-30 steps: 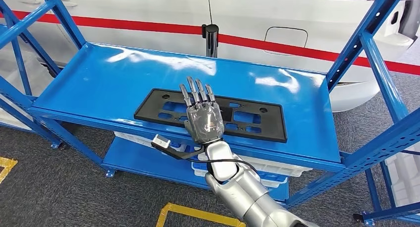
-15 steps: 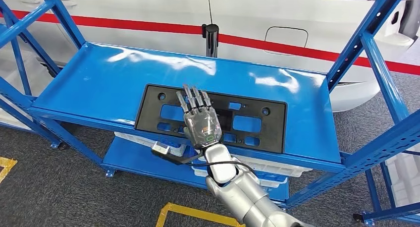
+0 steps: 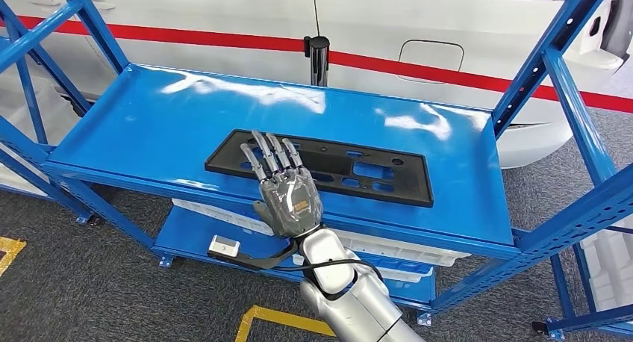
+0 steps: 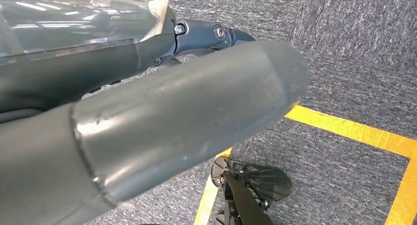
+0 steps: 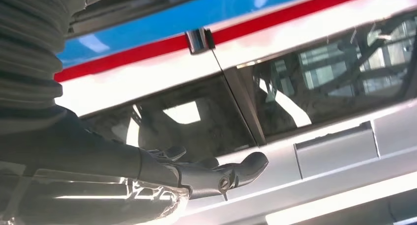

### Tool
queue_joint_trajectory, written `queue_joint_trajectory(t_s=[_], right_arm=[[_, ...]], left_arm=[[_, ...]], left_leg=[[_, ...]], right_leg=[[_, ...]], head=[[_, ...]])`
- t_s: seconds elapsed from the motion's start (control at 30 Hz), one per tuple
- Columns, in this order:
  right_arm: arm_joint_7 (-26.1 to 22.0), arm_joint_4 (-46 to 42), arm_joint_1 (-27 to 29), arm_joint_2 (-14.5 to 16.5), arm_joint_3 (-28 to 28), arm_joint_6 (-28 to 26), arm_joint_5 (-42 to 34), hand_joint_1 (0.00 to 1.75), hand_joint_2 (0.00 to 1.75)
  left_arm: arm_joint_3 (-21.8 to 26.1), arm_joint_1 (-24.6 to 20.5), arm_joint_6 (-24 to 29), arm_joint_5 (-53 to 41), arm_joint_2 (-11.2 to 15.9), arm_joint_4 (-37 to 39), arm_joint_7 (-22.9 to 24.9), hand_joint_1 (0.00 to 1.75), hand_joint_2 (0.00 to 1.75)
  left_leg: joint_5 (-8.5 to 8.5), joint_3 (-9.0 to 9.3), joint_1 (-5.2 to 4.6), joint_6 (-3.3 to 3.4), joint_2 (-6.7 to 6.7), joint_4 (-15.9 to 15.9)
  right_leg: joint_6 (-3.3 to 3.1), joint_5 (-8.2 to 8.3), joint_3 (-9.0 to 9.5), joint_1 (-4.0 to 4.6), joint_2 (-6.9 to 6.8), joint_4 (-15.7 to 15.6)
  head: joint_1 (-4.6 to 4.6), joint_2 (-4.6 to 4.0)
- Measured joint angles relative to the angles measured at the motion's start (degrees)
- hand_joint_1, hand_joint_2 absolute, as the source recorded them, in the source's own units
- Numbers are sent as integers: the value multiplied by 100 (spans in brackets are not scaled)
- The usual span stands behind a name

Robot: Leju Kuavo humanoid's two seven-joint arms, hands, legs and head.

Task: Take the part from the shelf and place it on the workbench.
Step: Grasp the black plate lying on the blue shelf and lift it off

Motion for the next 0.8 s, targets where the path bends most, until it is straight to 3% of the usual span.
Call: queue_joint_trajectory(t_s=[0.17, 0.4, 0.8], right_arm=[[131, -30, -6, -39, 4, -40, 184, 0, 175], [557, 798, -317, -17, -9, -238, 270, 0, 175], [811, 1602, -612, 86, -83, -309, 270, 0, 175]], left_arm=[[11, 0, 25, -2, -3, 1, 11, 0, 0], [13, -1, 75, -2, -3, 1, 37, 0, 0], [15, -2, 91, -15, -9, 1, 51, 0, 0]], left_leg=[[-1, -3, 0, 0, 0, 0], [0, 0, -1, 0, 0, 0], [0, -2, 0, 0, 0, 0]], right_leg=[[0, 0, 0, 0, 0, 0], [0, 1, 3, -1, 0, 0], [1, 1, 0, 0, 0, 0]], head=[[1, -2], [0, -1], [0, -2]])
